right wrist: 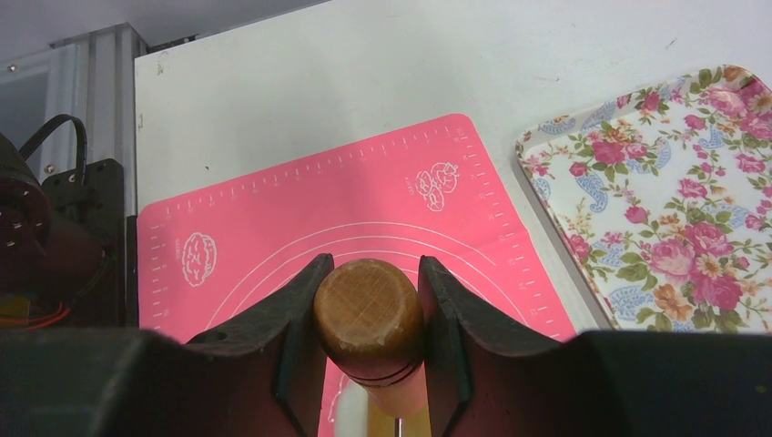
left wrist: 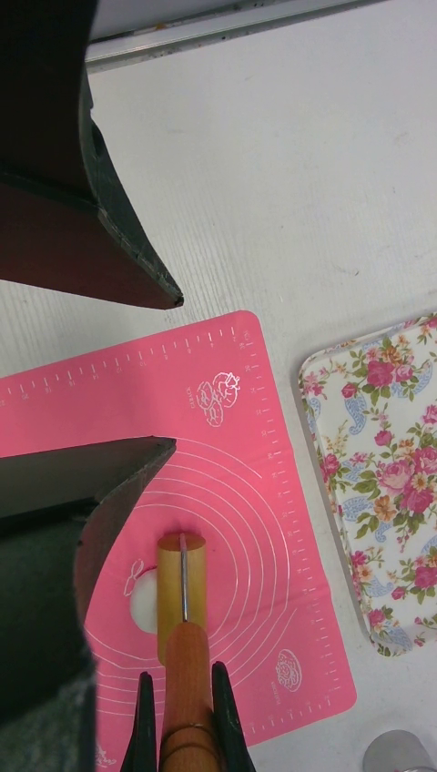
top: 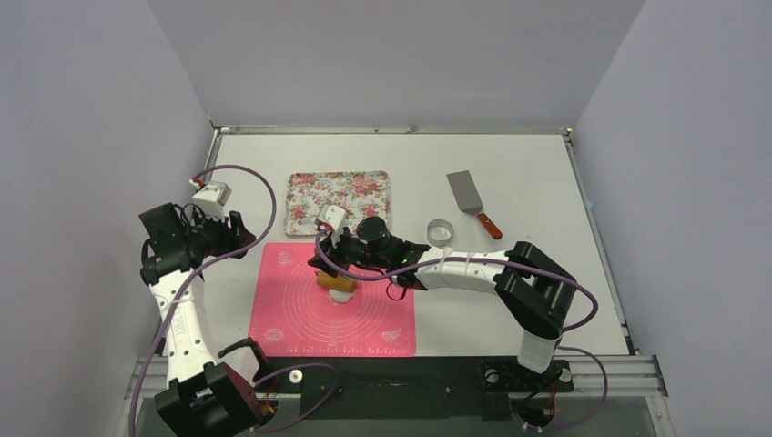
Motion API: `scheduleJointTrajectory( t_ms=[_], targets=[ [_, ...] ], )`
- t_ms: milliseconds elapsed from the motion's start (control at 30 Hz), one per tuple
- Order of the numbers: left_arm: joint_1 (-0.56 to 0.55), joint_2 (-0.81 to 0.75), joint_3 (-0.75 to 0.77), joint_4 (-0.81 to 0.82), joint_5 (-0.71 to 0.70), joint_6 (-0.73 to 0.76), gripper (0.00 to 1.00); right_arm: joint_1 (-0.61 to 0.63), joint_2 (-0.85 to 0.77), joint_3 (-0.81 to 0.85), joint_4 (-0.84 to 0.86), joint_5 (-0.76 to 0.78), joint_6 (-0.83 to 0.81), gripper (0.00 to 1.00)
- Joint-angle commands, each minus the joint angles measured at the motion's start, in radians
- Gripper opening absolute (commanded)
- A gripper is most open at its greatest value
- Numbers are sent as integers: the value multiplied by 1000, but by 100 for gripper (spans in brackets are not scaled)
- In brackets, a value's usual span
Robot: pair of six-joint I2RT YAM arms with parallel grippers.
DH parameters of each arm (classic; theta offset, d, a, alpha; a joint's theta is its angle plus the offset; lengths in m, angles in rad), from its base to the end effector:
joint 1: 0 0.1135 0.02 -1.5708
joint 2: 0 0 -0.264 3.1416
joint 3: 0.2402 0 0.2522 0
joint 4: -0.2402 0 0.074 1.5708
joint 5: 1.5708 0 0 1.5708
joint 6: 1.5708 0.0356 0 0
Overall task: Roll out the dumpling wrappers from the dough
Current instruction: Flatten out the dough on the work surface.
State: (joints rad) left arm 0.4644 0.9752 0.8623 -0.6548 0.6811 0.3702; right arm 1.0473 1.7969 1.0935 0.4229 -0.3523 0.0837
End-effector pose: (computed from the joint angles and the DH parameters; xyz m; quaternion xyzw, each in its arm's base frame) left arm 0.1846 0.0674 0.2935 0.0896 0.8728 -0.1317 0.4614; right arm 0.1933 0.3595 0.2284 -0.4579 0.6483 0.4354 0.4248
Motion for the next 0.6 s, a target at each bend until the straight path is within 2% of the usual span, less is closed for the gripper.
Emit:
scheduleJointTrajectory(
  t_ms=[0,567],
  targets=[
    [-4,-5,26,6,7,6,52,50,66,-77,-252,-207,191,0],
    [-4,-4,24,6,6,8,52,74,79,-168,-255,-235,224,0]
  ],
)
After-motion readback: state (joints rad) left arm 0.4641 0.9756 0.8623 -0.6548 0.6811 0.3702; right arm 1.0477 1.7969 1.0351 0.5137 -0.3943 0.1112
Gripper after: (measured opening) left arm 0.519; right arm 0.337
